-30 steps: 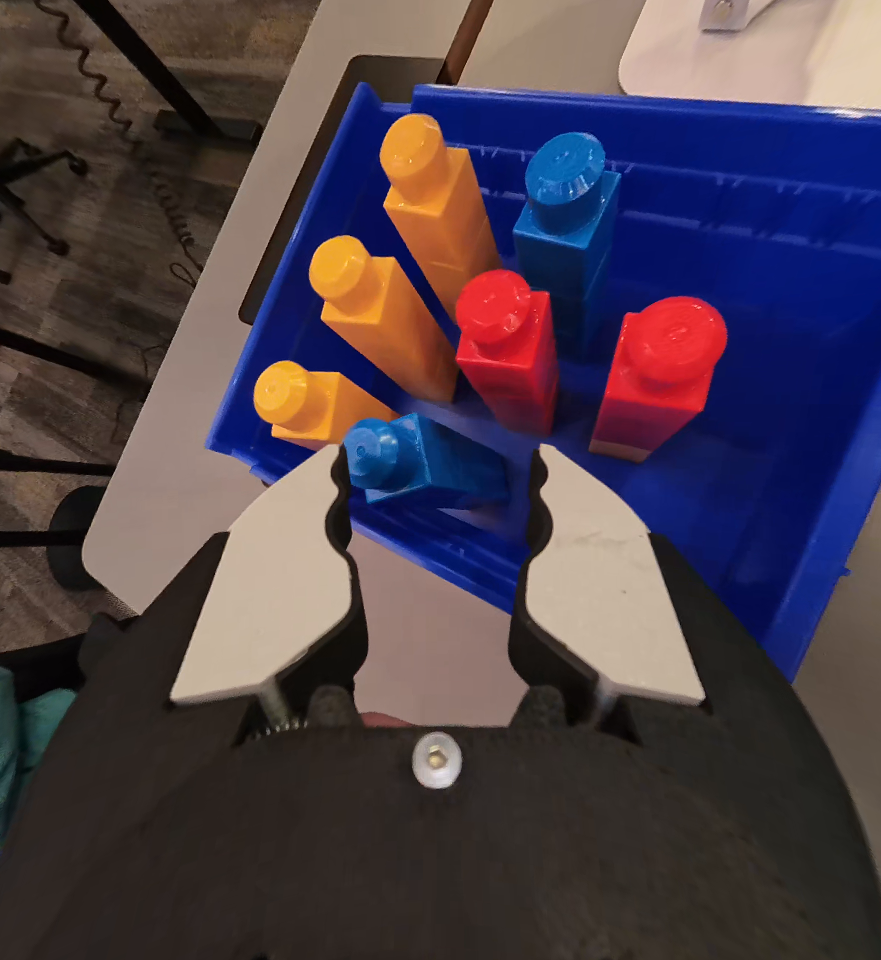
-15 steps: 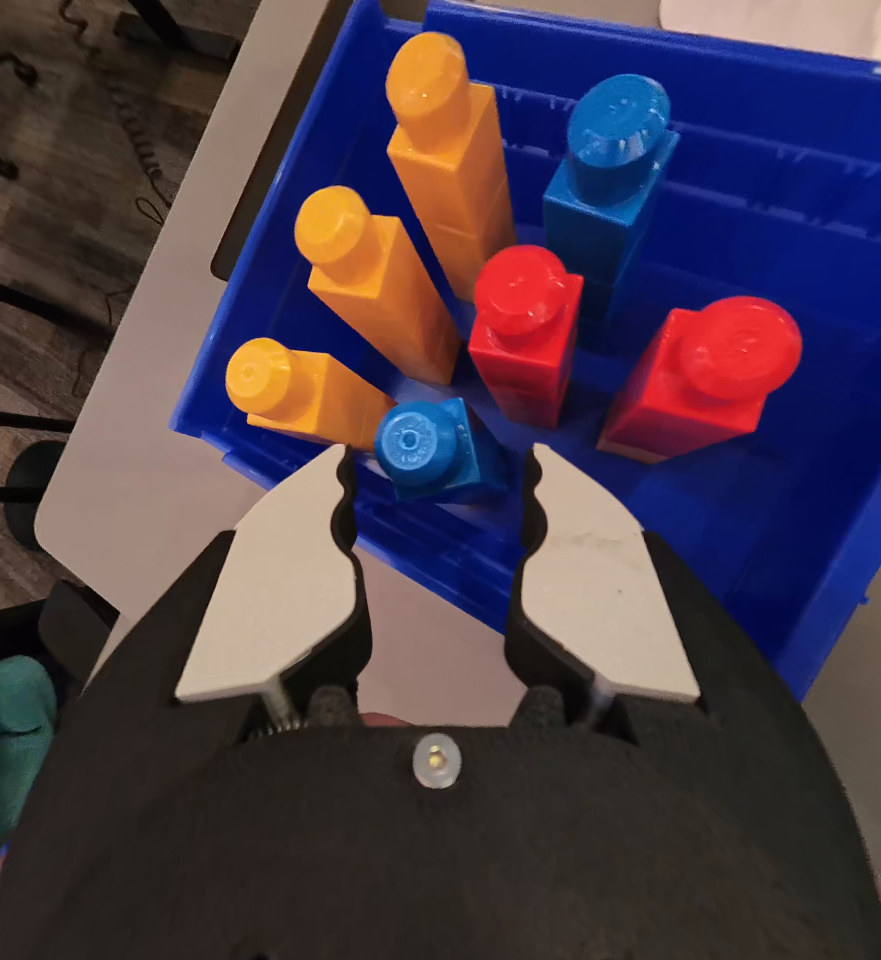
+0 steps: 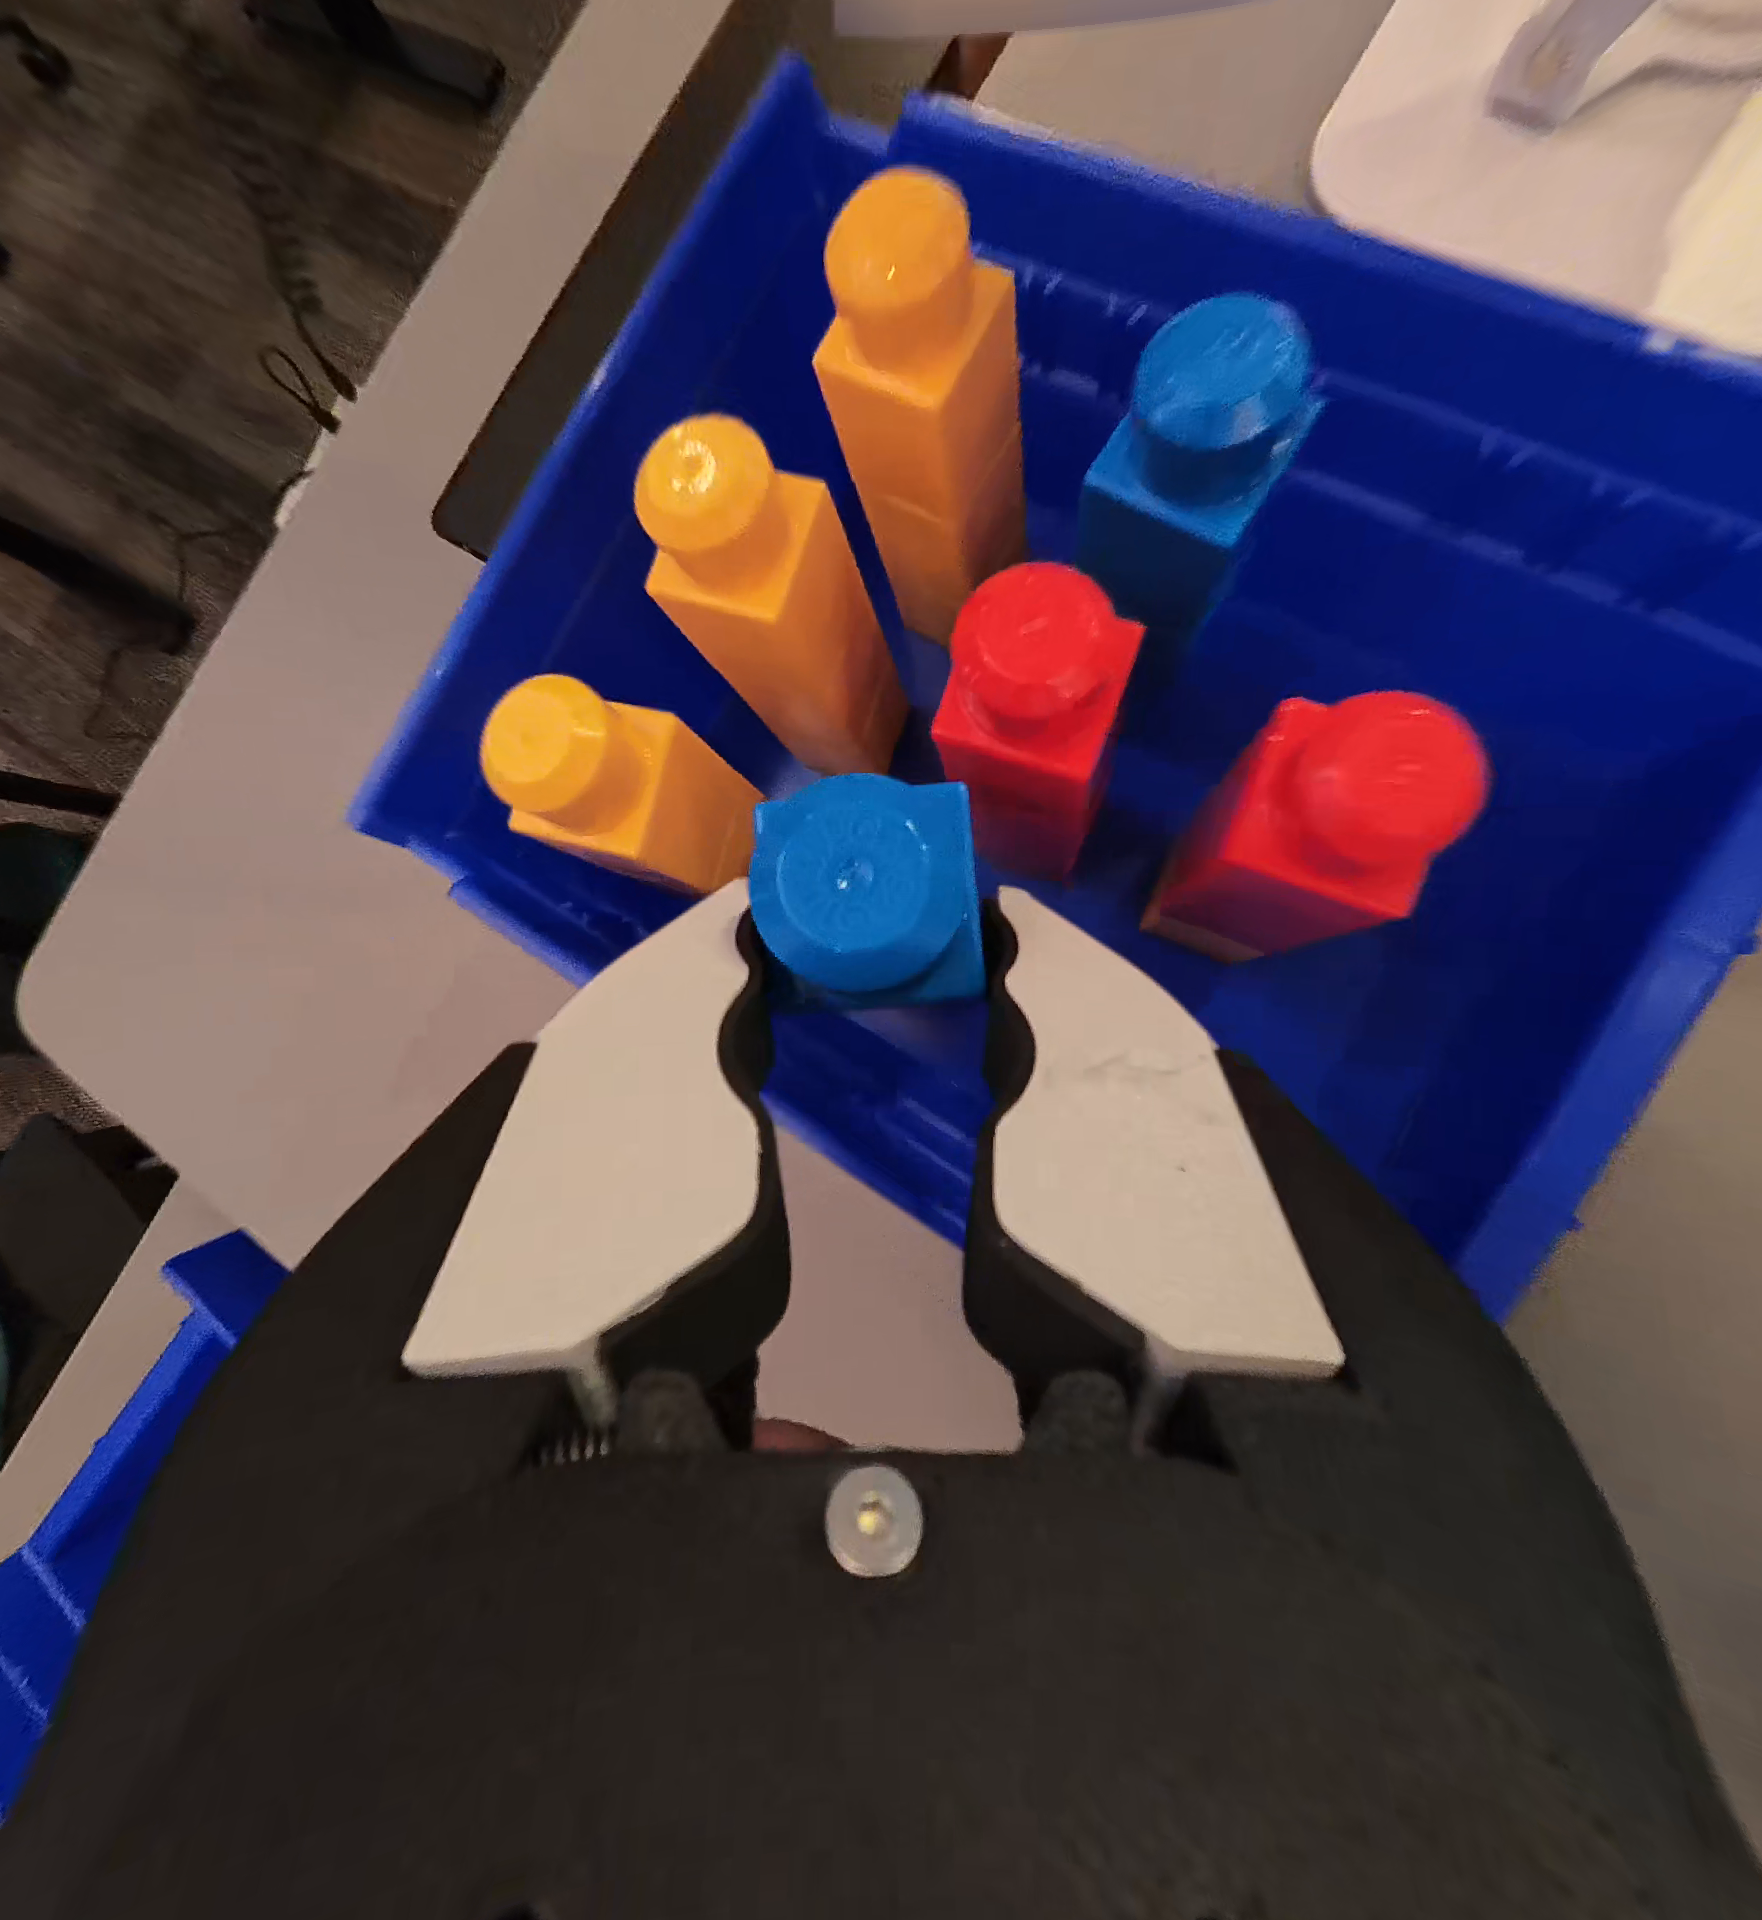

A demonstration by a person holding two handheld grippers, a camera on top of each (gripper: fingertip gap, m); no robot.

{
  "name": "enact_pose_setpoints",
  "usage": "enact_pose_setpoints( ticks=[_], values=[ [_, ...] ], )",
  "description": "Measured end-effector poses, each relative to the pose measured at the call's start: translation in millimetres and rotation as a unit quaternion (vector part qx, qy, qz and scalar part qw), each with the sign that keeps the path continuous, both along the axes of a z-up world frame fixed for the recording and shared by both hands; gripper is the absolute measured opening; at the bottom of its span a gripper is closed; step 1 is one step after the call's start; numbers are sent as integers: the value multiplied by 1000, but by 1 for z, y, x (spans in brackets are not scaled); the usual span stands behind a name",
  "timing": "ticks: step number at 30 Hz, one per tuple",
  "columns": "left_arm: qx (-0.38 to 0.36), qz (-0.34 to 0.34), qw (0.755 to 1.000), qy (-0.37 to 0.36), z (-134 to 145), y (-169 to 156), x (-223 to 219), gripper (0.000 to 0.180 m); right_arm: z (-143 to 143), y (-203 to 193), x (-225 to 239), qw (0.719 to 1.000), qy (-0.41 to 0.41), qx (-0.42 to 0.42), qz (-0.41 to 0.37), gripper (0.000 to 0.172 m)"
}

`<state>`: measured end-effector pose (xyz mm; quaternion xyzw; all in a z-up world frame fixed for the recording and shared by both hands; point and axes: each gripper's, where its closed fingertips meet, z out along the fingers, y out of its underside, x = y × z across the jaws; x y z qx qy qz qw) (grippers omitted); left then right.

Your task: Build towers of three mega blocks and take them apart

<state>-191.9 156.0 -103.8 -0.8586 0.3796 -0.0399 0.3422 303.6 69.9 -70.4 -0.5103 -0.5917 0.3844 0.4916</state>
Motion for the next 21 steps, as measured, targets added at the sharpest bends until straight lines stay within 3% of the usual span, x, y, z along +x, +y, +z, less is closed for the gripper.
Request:
enact_pose_setpoints(
  ticks=[3, 8, 12, 17, 21],
  values=[
    [23, 2, 1000, -7, 37, -26, 9, 37, -4, 1, 0, 1000, -10, 3, -3, 0],
    [75, -47, 996, -15, 90, -90, 76, 37, -8, 1, 0, 1000, -22, 4, -4, 0],
    [92, -94, 991, 20, 98, -119, 138, 36, -10, 2, 1, 1000, -24, 4, -7, 0],
    [103, -150, 983, -26, 117, -134, 198, 36, -10, 5, 5, 1000, -18, 1, -14, 0],
    [83, -217, 972, -40, 100, -144, 260, 36, -10, 10, 10, 1000, -12, -5, -19, 0]
  ],
)
